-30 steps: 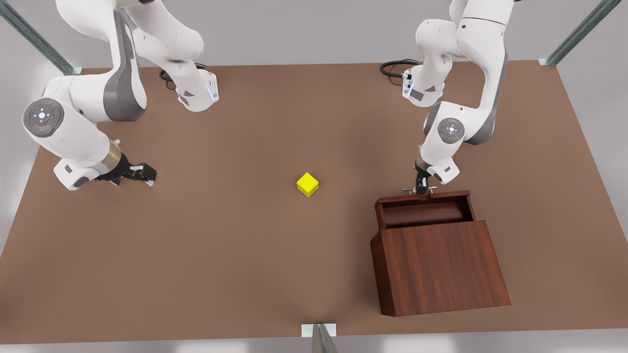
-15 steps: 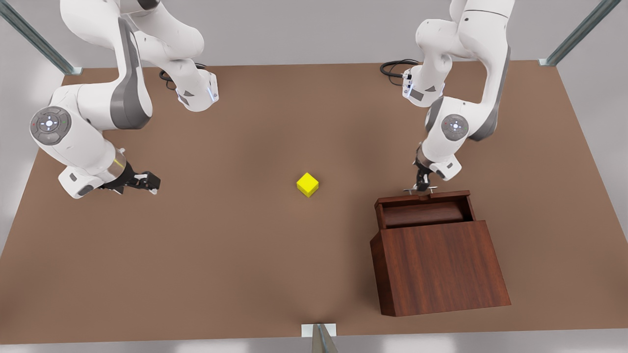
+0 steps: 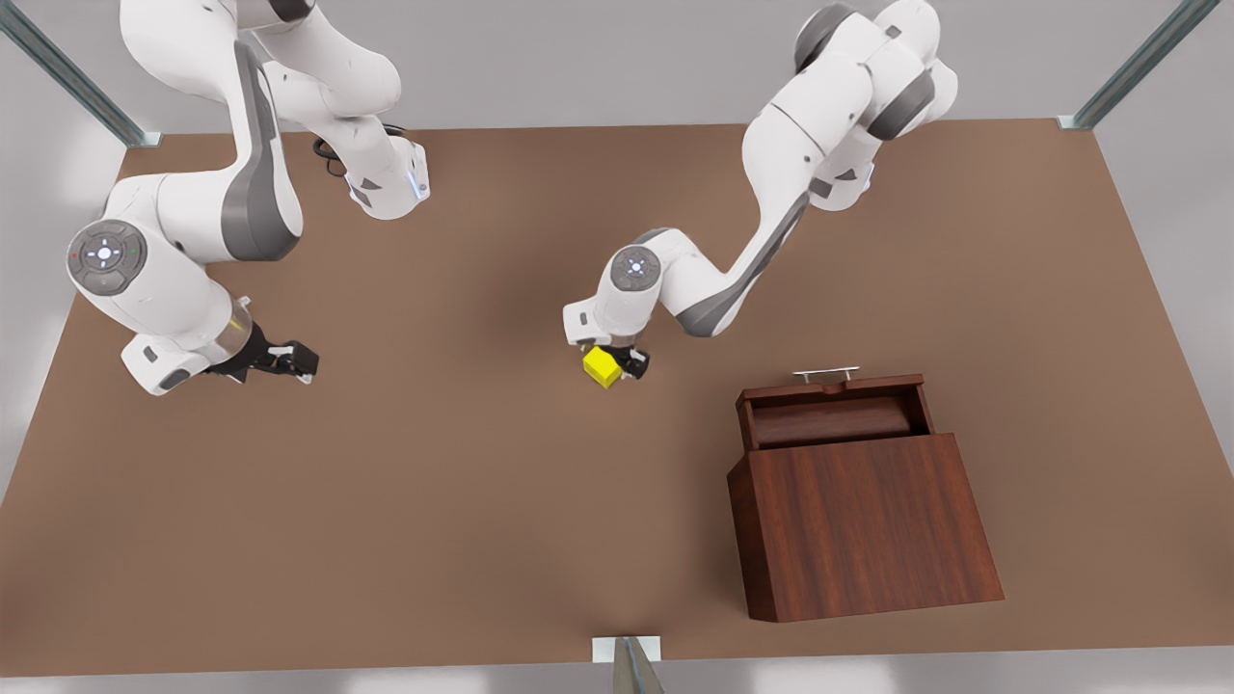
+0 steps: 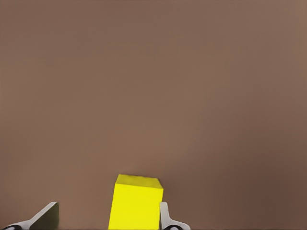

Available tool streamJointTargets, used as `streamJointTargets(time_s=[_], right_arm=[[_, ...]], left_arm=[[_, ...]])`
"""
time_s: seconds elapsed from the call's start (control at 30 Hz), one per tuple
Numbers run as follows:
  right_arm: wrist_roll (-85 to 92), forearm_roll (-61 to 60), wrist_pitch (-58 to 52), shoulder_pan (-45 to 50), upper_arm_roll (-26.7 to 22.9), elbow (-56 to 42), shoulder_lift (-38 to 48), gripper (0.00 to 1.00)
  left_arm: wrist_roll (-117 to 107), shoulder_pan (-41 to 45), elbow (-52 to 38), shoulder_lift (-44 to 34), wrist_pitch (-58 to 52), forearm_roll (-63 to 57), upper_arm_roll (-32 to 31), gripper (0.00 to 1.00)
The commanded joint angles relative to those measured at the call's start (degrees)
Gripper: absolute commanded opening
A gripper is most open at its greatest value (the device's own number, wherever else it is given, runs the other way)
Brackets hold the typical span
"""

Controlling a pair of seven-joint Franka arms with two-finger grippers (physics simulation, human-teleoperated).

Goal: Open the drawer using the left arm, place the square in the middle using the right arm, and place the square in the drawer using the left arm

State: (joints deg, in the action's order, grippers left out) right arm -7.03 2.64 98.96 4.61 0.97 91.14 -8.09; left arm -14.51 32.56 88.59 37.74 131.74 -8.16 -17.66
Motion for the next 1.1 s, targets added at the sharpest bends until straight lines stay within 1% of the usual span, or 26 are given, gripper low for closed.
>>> streamJointTargets(time_s=[0.0, 0.1, 1.03, 1.07], right_arm=[[0.00, 0.00, 0.00, -0.04, 0.00, 0.00, 0.00, 1.00], [0.00, 0.00, 0.00, -0.04, 0.00, 0.00, -0.35, 1.00], [-0.79, 0.00, -0.18, -0.22, 0.00, 0.18, -0.79, 1.00], [-0.79, 0.00, -0.26, -0.22, 0.00, 0.18, -0.79, 1.00]], left_arm=[[0.01, 0.05, 0.00, 0.06, 0.00, -0.80, 0.00, 1.00], [1.32, 0.93, 1.67, 0.85, -0.08, -2.12, 0.00, 1.00], [1.85, 2.34, 1.50, 10.16, 8.44, -2.12, 1.05, 1.00], [1.68, 2.34, 1.41, 10.16, 8.44, -2.12, 1.05, 0.89]])
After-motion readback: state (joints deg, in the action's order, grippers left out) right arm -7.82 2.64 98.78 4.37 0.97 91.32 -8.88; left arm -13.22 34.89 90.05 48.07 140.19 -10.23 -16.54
